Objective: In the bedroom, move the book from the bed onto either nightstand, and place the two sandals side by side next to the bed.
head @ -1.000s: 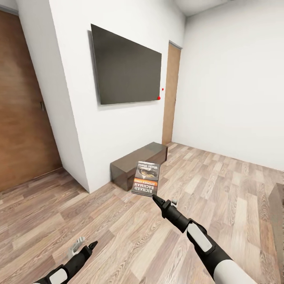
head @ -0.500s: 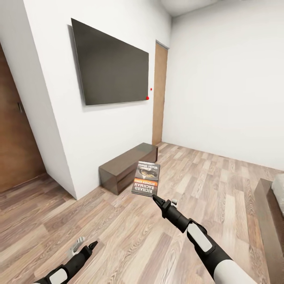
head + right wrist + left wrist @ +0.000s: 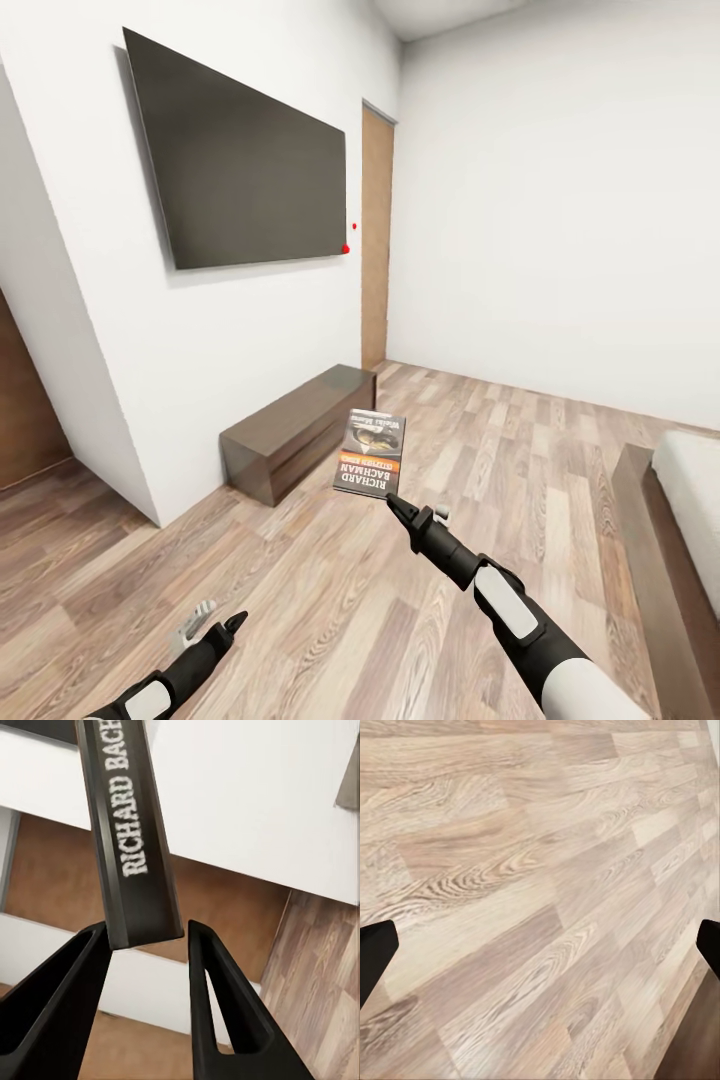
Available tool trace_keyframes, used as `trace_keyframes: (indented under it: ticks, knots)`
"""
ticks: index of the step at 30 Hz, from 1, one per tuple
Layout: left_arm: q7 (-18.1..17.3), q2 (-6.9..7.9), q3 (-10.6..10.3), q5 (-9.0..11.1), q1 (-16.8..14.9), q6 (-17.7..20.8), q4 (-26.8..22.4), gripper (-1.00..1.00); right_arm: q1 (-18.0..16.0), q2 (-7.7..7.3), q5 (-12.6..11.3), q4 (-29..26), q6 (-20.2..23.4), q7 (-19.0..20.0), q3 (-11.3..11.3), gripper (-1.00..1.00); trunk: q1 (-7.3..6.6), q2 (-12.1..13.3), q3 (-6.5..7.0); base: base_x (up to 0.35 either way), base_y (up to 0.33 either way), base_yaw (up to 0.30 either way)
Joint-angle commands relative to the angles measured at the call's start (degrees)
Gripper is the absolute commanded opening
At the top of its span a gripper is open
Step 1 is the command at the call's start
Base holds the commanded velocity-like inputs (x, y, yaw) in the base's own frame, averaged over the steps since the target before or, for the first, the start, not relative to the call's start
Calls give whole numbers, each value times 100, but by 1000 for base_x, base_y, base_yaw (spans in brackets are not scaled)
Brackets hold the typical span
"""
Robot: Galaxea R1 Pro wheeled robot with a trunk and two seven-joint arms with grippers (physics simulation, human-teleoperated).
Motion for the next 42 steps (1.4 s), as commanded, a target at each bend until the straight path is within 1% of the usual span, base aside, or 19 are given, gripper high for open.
trace_keyframes:
  ticks: [1,42]
  knots:
    - [-23,2,45,-18,-3,6,5,100,-6,-5,-80,0,40,1,19,-100,1,-3,-6,143,0,-167]
    - [-24,2,38,-20,-3,4,5,100,-6,0,-80,1,40,8,16,-100,1,-3,-6,143,0,-166]
